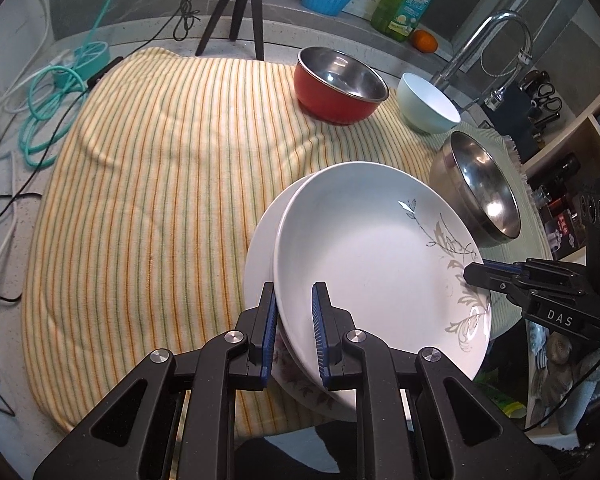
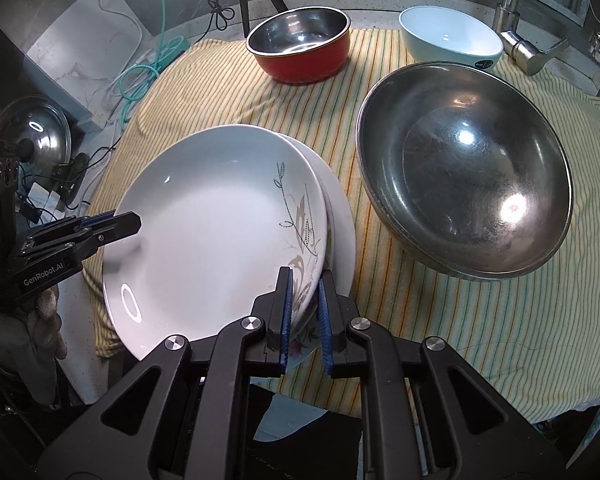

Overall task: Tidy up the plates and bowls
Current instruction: 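Lower the grey-leaf plate onto the stack and open the right gripper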

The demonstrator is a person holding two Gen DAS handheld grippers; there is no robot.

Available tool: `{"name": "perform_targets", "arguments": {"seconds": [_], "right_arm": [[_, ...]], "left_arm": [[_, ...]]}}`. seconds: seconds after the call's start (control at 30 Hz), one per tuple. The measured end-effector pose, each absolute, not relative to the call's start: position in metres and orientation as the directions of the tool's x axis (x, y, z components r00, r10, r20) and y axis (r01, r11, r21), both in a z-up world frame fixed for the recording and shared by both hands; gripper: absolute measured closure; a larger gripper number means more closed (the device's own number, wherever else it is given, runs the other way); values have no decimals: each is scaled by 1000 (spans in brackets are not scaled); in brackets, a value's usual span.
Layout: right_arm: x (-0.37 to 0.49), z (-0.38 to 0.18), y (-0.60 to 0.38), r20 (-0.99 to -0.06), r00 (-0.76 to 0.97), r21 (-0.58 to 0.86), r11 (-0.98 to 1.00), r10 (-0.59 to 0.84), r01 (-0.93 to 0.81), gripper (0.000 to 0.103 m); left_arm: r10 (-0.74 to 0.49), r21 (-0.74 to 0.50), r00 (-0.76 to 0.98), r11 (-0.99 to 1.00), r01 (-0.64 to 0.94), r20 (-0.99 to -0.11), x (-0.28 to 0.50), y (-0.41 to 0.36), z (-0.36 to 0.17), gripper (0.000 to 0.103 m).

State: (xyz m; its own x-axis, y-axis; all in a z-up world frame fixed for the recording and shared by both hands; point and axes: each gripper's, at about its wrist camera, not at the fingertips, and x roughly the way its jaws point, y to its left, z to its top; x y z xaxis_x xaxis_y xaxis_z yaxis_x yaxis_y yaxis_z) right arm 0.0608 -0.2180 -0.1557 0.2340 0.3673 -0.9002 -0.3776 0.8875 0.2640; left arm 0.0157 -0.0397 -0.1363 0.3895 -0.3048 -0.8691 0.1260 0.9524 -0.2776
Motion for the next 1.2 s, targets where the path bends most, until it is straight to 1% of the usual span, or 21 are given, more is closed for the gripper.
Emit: {"name": "perform_targets", "arguments": {"seconds": [0.2,0.3,0.37,0.53,0.9,1.03,1.07,1.1,1.13,1.2], "right_arm": [[58,-155,-213,-905,246,232,888,346,-396,90],[57,-155,-213,-908,258,209,892,329,-401,88],[57,-156,-214,-908,250,221,891,336,-397,88],[55,-155,-213,-907,243,226,883,345,-412,81],[55,-154,-215,-903,237,242,879,359,-410,81],[56,-148,-219,-891,252,257,878,377,-405,78],[56,-146,-220,-888,254,262,876,383,-405,78],[56,-144,-221,-884,256,270,874,391,-405,71],[56,-142,-222,-880,258,277,871,400,-405,62],[56,-136,-223,-867,272,290,867,417,-406,58]], "left_arm": [[-266,-227,385,963,144,-884,18,-45,-136,88],[-259,-216,385,965,151,-886,17,-47,-137,88],[-256,-212,389,965,154,-885,17,-48,-135,88],[-262,-219,385,964,152,-885,18,-47,-136,87],[-262,-220,385,964,150,-885,19,-46,-136,87],[-270,-234,394,963,138,-879,19,-41,-132,87],[-272,-237,397,962,135,-877,19,-40,-131,87],[-275,-242,400,961,131,-874,19,-38,-129,86],[-280,-250,404,960,127,-871,20,-37,-127,83],[-289,-264,412,957,117,-864,22,-34,-124,83]]}}
